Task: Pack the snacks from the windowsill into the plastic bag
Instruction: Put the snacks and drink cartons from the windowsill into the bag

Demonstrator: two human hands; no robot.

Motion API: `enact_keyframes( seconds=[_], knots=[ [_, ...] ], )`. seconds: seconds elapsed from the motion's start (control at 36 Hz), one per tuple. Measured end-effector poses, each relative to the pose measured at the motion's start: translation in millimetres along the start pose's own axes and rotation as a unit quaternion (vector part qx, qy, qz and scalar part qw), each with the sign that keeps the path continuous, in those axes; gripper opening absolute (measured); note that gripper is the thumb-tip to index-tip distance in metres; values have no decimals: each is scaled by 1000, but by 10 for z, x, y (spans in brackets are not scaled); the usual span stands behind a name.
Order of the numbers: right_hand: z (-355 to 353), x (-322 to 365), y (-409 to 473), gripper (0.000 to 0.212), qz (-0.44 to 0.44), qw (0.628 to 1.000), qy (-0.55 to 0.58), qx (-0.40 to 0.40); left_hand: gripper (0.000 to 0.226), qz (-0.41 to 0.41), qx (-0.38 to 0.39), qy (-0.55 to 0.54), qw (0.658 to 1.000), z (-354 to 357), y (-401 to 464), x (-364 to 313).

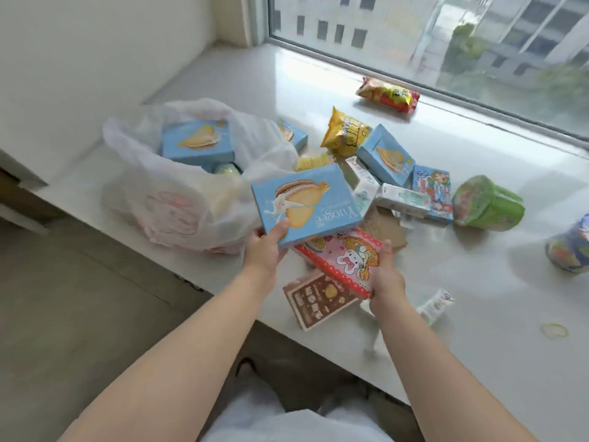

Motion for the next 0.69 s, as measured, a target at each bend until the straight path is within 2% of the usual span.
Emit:
enact_keyframes(
  seconds=[0.14, 0.22, 0.36, 0.53, 0.69],
  knots=[
    [691, -63, -205, 73, -25, 1000, 19, -4, 34, 37, -60, 18, 997, -775, 107, -599],
    [964, 9, -304, 64, -39, 997, 73, -7, 34, 62, -78, -2, 995, -1038, 159, -869],
    [1262, 306, -350, 57, -82, 989, 120, 12, 12, 136, -102, -43, 984, -1161, 356, -1516],
    [1570, 730, -256, 42, -110, 982, 126, 87, 22, 209, -134, -22, 968, -1199, 617, -2152],
    [1923, 988, -141, 50, -123, 985, 73, 100, 36, 185, -142, 25, 972, -1182, 908, -2171]
  ],
)
Point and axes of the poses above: each hand's wrist, its own y-axis towards the middle knuckle, its own z-axis out of the palm, x = y × z, the point moved 6 cm from there along y, towards the middle knuckle, and after that the axes turned 1 degree about -y, right-handed, at the moved point
